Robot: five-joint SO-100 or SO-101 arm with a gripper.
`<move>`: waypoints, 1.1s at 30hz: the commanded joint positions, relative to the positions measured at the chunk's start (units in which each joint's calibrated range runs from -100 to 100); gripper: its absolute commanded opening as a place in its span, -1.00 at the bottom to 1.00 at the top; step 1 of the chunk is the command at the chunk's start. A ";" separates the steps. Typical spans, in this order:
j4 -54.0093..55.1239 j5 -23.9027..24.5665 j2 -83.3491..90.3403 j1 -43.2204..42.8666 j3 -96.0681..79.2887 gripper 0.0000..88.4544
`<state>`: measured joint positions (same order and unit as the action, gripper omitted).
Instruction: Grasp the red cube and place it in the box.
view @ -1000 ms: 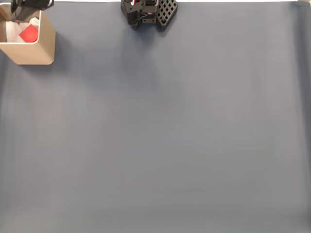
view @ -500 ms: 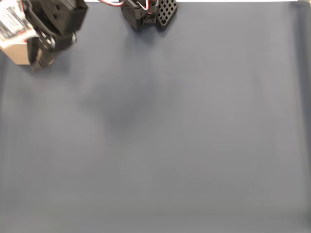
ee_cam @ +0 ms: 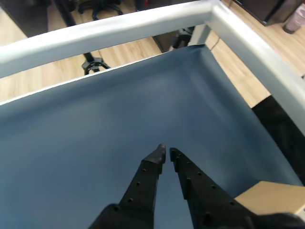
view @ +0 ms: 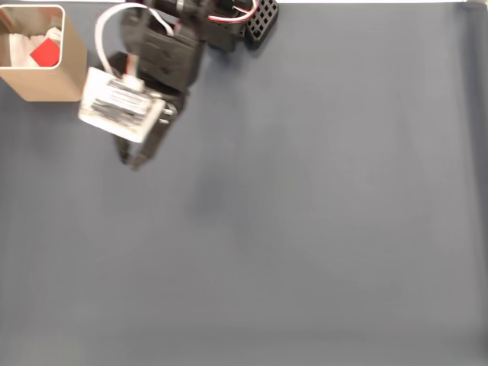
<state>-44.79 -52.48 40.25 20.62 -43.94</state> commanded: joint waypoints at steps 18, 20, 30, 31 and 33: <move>3.48 -1.47 26.99 -20.98 -25.86 -1.00; 3.48 -1.51 29.25 -21.40 -28.59 -1.00; 3.07 -1.22 40.51 -22.47 -42.01 -1.00; 3.07 -1.12 41.72 -22.33 -43.28 -1.00; 2.58 -0.93 44.15 -22.11 -45.84 -1.00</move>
<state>-42.32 -53.75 80.89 -1.63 -88.97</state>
